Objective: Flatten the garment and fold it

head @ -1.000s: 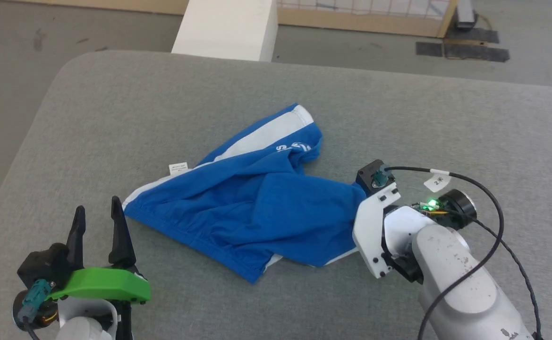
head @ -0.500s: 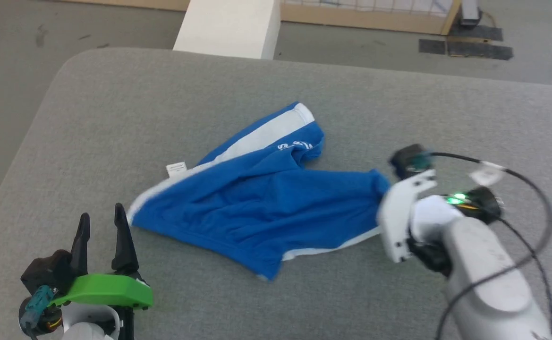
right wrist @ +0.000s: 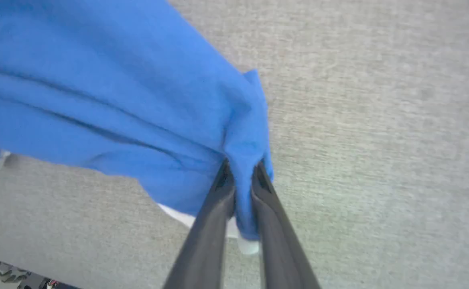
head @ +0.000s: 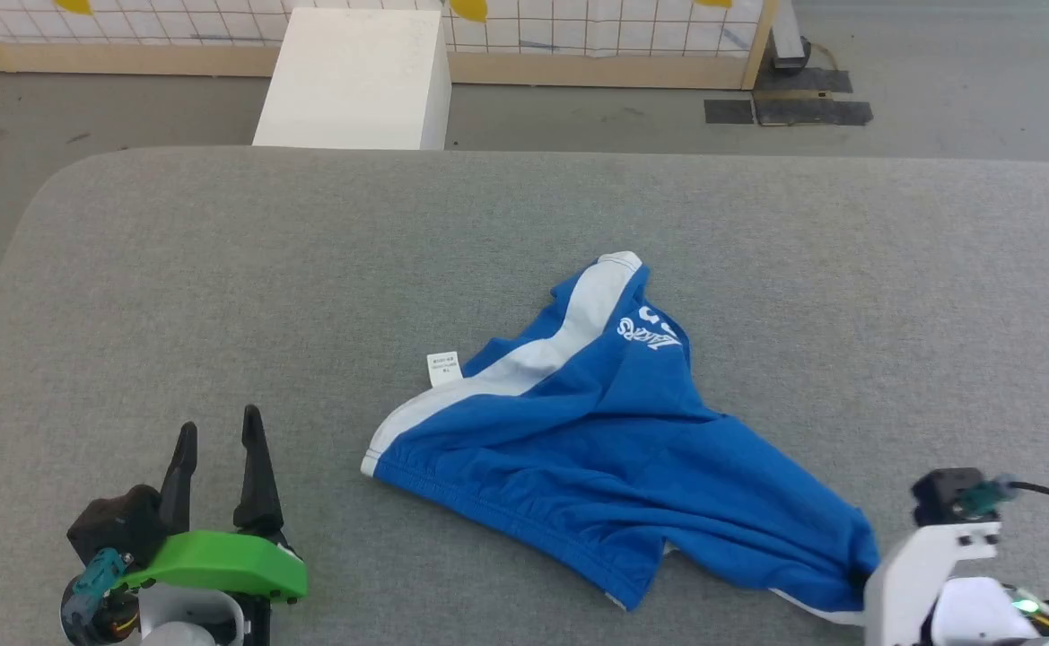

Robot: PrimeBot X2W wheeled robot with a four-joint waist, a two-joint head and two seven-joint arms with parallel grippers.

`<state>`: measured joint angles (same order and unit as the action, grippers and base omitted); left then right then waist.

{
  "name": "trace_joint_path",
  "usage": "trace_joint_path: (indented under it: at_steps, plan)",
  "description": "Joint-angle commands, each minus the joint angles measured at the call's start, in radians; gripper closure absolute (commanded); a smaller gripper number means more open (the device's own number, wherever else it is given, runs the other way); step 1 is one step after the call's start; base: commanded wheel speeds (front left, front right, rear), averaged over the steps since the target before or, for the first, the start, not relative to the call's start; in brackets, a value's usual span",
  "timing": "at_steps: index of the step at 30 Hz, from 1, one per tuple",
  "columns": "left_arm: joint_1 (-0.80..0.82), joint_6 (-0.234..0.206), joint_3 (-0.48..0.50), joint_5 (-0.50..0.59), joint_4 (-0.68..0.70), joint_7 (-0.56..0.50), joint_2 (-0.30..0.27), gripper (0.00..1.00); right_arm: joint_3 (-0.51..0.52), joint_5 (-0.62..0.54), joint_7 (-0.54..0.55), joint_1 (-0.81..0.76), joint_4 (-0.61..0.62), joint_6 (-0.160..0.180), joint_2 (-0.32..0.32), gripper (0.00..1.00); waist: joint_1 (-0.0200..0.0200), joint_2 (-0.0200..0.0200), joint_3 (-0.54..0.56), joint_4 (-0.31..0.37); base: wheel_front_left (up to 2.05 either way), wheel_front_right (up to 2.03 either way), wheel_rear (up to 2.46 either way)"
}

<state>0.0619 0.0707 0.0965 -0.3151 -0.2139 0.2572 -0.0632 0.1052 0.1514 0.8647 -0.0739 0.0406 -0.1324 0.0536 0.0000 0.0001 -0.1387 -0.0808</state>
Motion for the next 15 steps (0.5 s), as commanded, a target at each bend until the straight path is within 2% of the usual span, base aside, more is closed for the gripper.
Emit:
trace_joint_path:
  at_steps: [1, 7, 10, 15]
  plan:
    - [0.009, 0.006, 0.002, 0.015, -0.005, 0.005, 0.004, 0.0, 0.022, 0.003, -0.038, -0.012, 0.01, 0.002, -0.001, 0.0, 0.0, -0.0001, 0.001, 0.003, 0.0, 0.0, 0.0]
    - [0.018, 0.013, 0.001, 0.021, -0.014, 0.005, 0.007, 0.0, 0.058, 0.048, -0.275, 0.128, 0.033, 0.002, -0.003, 0.0, 0.0, -0.0001, -0.003, -0.009, 0.0, 0.0, 0.0]
    - [0.027, 0.017, 0.001, 0.021, -0.015, 0.005, 0.007, 0.0, 0.02, 0.033, -0.304, 0.23, -0.017, 0.002, -0.003, 0.0, 0.0, -0.0001, -0.018, -0.019, 0.0, 0.0, 0.0]
    - [0.054, 0.026, -0.011, 0.017, -0.023, 0.005, 0.009, 0.0, -0.108, -0.016, -0.271, 0.436, -0.198, 0.002, -0.003, 0.0, 0.0, -0.0001, -0.064, -0.06, 0.0, 0.0, 0.0]
